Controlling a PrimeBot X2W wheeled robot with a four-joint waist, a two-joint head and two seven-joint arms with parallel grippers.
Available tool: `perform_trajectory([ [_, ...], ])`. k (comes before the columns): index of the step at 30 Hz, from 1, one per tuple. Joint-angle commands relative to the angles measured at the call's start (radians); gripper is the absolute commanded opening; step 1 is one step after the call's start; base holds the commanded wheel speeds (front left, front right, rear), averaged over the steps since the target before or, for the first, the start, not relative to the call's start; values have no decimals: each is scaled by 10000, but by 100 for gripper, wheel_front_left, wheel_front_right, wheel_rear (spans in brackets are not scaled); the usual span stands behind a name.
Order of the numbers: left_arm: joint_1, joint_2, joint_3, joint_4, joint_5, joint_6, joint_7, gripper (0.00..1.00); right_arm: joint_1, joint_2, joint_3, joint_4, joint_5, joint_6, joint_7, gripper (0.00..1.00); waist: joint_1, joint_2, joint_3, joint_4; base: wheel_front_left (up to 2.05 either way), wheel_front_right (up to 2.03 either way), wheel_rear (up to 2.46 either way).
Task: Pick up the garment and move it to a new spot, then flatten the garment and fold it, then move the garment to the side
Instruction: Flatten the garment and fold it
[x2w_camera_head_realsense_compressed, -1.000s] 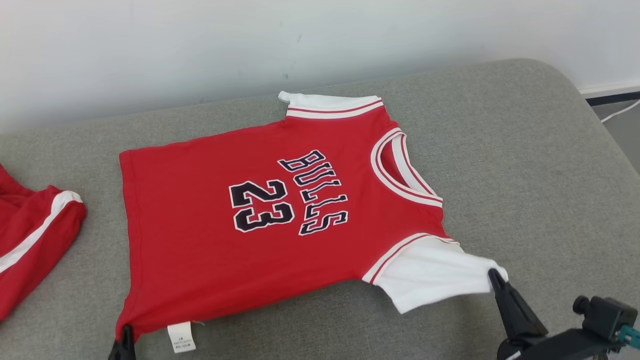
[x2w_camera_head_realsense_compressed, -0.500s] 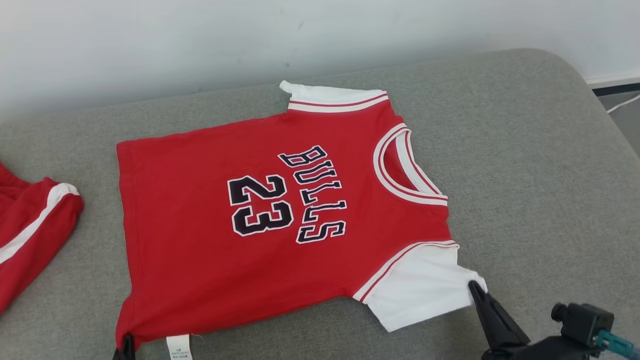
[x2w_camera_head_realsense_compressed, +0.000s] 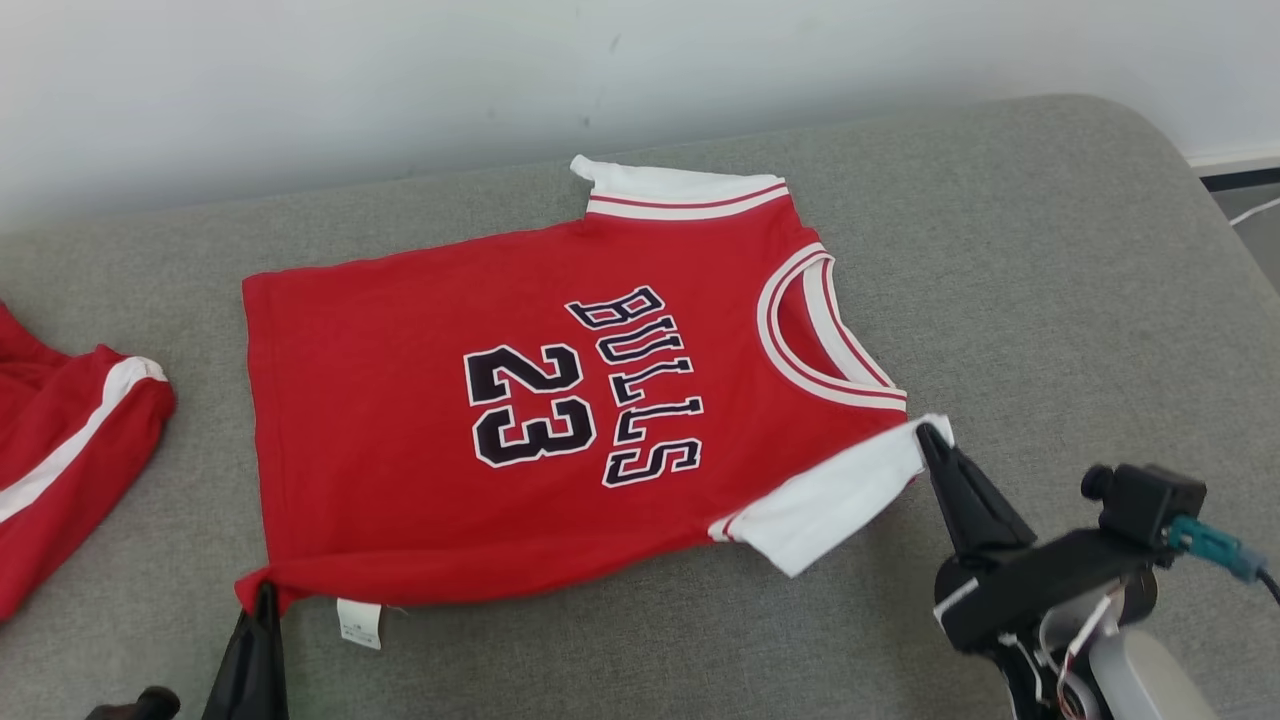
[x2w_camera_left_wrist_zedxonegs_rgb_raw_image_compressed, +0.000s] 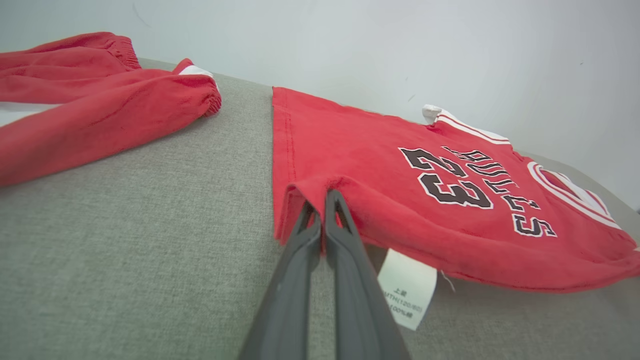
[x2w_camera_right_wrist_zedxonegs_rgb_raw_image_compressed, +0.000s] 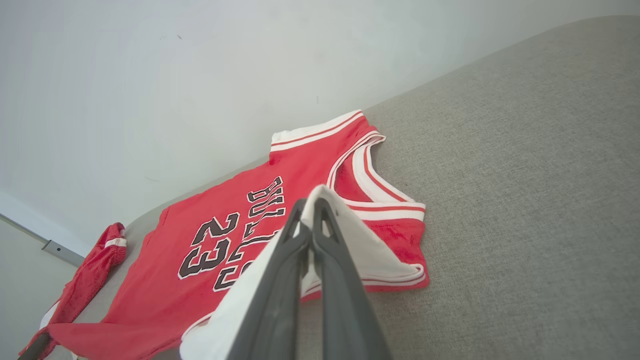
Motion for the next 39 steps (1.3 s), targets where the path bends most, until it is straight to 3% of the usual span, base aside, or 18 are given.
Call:
perform_trajectory([
  [1, -147, 103, 9, 124, 59, -70, -30, 0, -246, 1, 18, 153, 9, 1, -71, 0, -1, 0, 30, -9, 0, 0, 0],
  [13, -1781, 648, -252, 1498, 354, -222, -30, 0, -3355, 336, 867, 3401, 583, 1, -292, 0, -1, 0, 598, 0, 0, 0, 0],
  [15, -2285, 821, -329, 1931, 388, -234, -30, 0, -4290, 478, 1266, 4466, 790, 1, -509, 0, -1, 0, 840, 22, 0, 0, 0],
  [30, -3509, 1065, -620, 3062, 453, -316, -30, 0, -6808, 848, 2680, 7976, 1350, 1, -1596, 0, -1, 0, 1376, 145, 0, 0, 0],
  [31, -3523, 1068, -580, 3065, 466, -316, -30, 9, -6869, 855, 2740, 8087, 1399, 1, -1712, 0, -1, 0, 1374, 149, 0, 0, 0],
  [32, -3530, 1070, -545, 3064, 489, -318, -30, 93, -6923, 861, 2823, 8174, 1424, 1, -1821, 62, -1, 0, 1366, 151, 0, 0, 0],
  [33, -3524, 1054, -526, 3075, 524, -317, -30, 100, -6936, 874, 2918, 8255, 1460, 1, -1903, 100, -1, 0, 1351, 154, 0, 0, 0],
  [39, -3178, 917, -370, 2805, 641, -319, -30, 100, -6782, 649, 3264, 8347, 1760, 1, -2476, 100, -1, 0, 1116, 188, 0, 0, 0],
])
